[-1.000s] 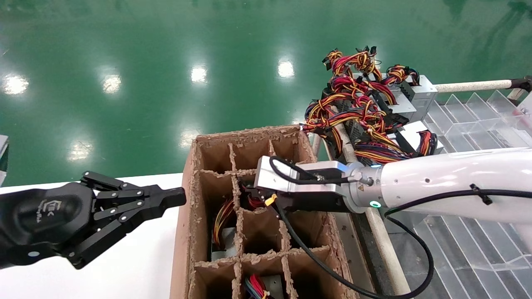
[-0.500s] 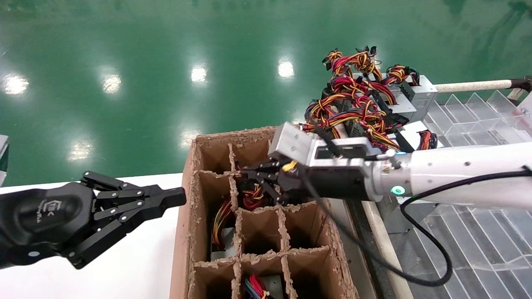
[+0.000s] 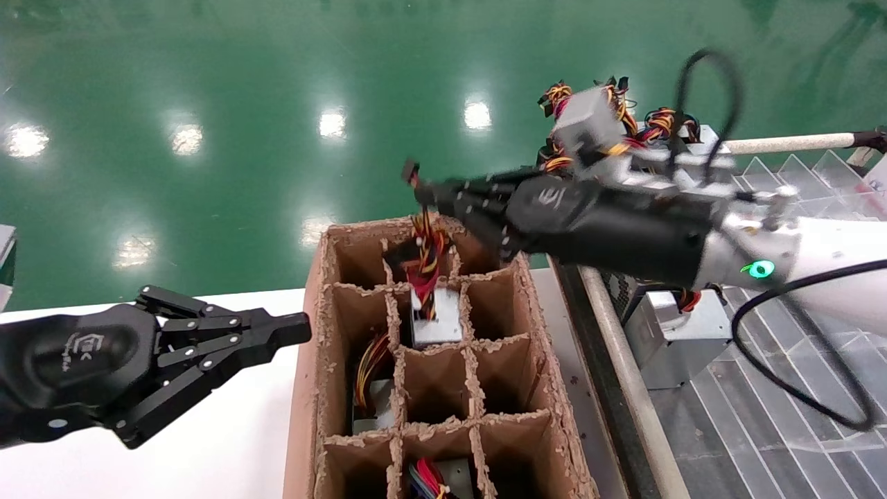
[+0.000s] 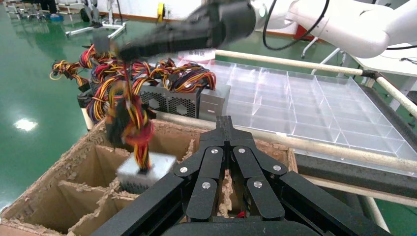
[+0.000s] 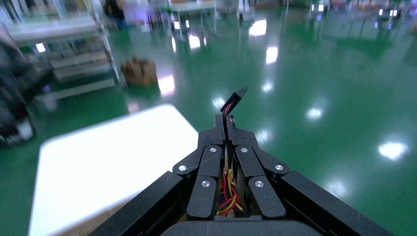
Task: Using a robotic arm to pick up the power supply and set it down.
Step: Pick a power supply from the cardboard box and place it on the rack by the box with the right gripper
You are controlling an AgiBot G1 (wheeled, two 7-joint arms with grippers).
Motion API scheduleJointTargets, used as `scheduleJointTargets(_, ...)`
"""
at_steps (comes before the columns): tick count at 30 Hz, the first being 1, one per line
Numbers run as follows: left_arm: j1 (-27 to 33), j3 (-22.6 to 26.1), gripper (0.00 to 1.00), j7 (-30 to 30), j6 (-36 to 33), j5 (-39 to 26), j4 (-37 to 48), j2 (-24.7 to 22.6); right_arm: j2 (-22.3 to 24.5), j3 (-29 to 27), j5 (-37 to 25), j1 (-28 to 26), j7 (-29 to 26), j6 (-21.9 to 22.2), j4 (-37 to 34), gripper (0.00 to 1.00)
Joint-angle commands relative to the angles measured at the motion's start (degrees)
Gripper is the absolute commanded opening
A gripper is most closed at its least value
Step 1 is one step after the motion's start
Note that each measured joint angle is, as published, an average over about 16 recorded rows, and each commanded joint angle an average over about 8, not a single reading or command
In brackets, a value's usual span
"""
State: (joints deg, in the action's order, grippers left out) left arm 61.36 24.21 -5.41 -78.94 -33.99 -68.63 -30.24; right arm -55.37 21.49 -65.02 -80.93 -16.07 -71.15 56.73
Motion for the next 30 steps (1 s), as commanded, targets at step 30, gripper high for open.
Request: scheduleJointTargets(30, 0.0, 0.0, 0.0, 0.0, 0.0, 0.0, 0.0, 0.0, 11.14, -3.73, -3.76, -33.39, 4.4, -6.65, -7.46, 0.0)
